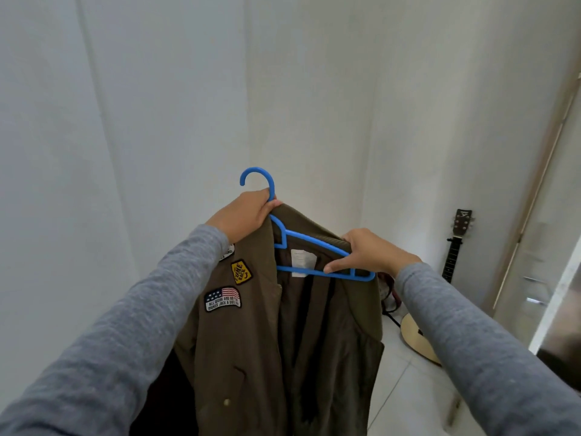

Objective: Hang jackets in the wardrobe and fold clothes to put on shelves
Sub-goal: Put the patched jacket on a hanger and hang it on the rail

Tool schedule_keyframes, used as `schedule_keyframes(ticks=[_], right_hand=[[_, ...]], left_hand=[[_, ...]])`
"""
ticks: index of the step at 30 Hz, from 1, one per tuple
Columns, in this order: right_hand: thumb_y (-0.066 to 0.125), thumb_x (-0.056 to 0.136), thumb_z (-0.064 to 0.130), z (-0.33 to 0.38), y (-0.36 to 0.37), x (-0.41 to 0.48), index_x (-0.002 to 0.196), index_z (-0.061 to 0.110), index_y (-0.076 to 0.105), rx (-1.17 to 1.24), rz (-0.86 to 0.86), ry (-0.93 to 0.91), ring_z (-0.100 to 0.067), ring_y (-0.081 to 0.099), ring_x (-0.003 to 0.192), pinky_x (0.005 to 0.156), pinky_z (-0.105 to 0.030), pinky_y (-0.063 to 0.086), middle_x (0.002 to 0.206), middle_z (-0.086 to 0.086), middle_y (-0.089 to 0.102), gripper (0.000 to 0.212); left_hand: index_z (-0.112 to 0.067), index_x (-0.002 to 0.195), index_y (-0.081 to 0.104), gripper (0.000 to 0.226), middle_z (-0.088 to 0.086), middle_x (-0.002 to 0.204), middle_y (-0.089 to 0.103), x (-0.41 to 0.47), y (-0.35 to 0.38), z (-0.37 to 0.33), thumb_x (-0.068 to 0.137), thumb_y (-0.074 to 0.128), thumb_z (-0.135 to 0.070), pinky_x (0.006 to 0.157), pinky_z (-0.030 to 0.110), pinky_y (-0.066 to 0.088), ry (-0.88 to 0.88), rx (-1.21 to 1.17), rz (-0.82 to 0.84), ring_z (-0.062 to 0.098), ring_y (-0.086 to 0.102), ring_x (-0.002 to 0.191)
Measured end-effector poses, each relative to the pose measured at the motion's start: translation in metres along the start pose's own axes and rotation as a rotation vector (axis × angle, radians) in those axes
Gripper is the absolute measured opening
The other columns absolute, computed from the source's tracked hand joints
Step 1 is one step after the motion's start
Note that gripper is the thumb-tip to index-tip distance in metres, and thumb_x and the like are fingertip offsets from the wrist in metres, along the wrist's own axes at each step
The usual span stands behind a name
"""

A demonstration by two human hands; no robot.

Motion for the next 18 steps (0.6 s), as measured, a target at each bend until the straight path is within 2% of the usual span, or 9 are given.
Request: schedule_keyframes(ticks=[3,6,8,11,13,15,18], right_hand=[[0.08,0.067,0.043,0.008,0.002,-0.003,0.07,0.015,0.055,0.147,0.03,-0.064,-0.012,0.045,0.055,0.051,-0.021,0.034,0.061,0.002,0.051,0.037],[0.068,0.08,0.042,0.009,0.001,-0.001,0.075,0.01,0.061,0.227,0.026,-0.079,-0.015,0.05,0.058,0.053,-0.021,0.037,0.064,0.0,0.055,0.033],[0.062,0.083,0.047,0.008,0.001,0.002,0.079,0.004,0.064,0.249,0.014,-0.041,-0.016,0.054,0.056,0.052,-0.022,0.041,0.064,-0.003,0.06,0.044],[0.066,0.081,0.047,0.005,0.0,0.007,0.079,0.003,0.068,0.219,0.005,0.004,-0.015,0.057,0.056,0.052,-0.024,0.044,0.065,-0.004,0.064,0.044],[0.071,0.079,0.041,0.006,-0.004,0.011,0.082,0.005,0.071,0.163,-0.005,0.007,-0.016,0.057,0.061,0.056,-0.026,0.044,0.068,-0.006,0.064,0.036],[0.076,0.075,0.032,0.006,-0.01,0.017,0.081,0.009,0.07,-0.023,-0.032,0.027,-0.016,0.058,0.065,0.061,-0.027,0.047,0.071,-0.004,0.062,0.025],[0.075,0.076,0.018,0.007,-0.016,0.024,0.082,0.007,0.067,-0.289,-0.107,0.096,-0.02,0.059,0.071,0.063,-0.029,0.048,0.071,-0.002,0.056,0.014]], left_hand=[[-0.002,0.101,0.055,0.035,0.005,0.083,0.059,0.001,-0.003,0.007,0.1,0.036,-0.031,0.071,0.023,0.044,-0.018,-0.002,0.017,0.019,0.057,0.075],[-0.005,0.102,0.055,0.033,0.001,0.081,0.057,0.0,-0.006,0.009,0.1,0.036,-0.031,0.068,0.018,0.042,-0.01,0.009,0.072,0.014,0.054,0.072],[-0.006,0.104,0.055,0.032,0.003,0.085,0.06,-0.003,-0.005,0.008,0.1,0.036,-0.031,0.073,0.021,0.045,-0.008,0.017,0.123,0.018,0.057,0.077],[-0.004,0.105,0.055,0.033,0.012,0.094,0.063,-0.008,-0.001,0.004,0.1,0.035,-0.031,0.083,0.033,0.048,-0.019,0.051,0.187,0.025,0.06,0.085],[-0.006,0.102,0.053,0.032,0.012,0.095,0.063,-0.013,0.007,-0.001,0.1,0.035,-0.032,0.084,0.037,0.048,-0.021,0.098,0.256,0.025,0.061,0.085],[-0.007,0.1,0.051,0.03,0.01,0.094,0.062,-0.017,0.019,-0.008,0.101,0.034,-0.032,0.081,0.036,0.048,-0.007,0.177,0.326,0.024,0.061,0.082],[-0.012,0.092,0.044,0.023,0.003,0.086,0.056,-0.02,0.037,-0.02,0.102,0.034,-0.03,0.067,0.029,0.042,0.035,0.268,0.345,0.012,0.052,0.065]])
Point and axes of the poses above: each hand's wrist, its own x-axis towards the middle knuckle, its own y-axis out of the palm, z = x × y, the point moved 3 cm from there along x, towards the middle knuckle
